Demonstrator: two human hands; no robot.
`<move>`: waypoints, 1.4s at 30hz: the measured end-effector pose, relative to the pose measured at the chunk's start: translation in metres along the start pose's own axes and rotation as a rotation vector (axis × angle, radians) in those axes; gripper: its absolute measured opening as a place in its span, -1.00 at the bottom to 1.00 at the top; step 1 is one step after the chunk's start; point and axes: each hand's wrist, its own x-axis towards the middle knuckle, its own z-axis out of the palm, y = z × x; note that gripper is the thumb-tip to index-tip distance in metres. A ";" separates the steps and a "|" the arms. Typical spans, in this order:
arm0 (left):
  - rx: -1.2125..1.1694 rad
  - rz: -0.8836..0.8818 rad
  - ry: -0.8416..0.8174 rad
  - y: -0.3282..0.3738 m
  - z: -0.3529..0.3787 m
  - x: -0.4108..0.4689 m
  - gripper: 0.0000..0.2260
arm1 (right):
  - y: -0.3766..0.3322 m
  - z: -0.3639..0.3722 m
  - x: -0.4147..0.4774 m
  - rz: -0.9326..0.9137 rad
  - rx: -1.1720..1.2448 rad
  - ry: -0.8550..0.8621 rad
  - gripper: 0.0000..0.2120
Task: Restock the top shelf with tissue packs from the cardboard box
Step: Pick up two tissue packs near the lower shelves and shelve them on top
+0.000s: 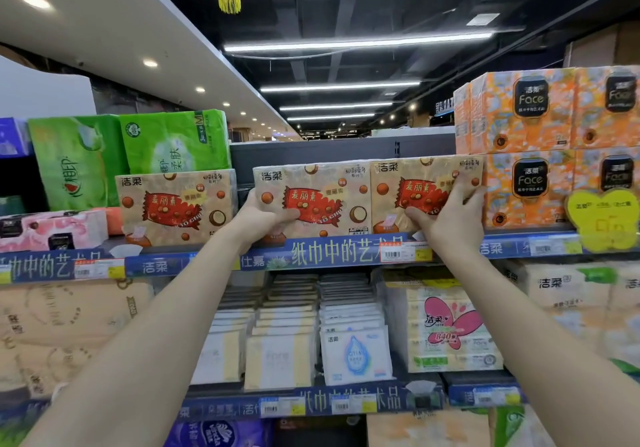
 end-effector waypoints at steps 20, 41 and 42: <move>-0.258 -0.009 -0.190 -0.010 -0.009 0.027 -0.25 | -0.044 0.010 0.006 0.112 -0.030 -0.206 0.66; -0.213 0.026 -0.196 -0.014 -0.010 0.033 -0.20 | -0.050 0.035 -0.009 -0.131 -0.116 -0.014 0.26; -0.220 0.005 -0.206 -0.013 -0.013 0.032 -0.20 | -0.048 0.033 -0.009 -0.133 -0.121 -0.024 0.26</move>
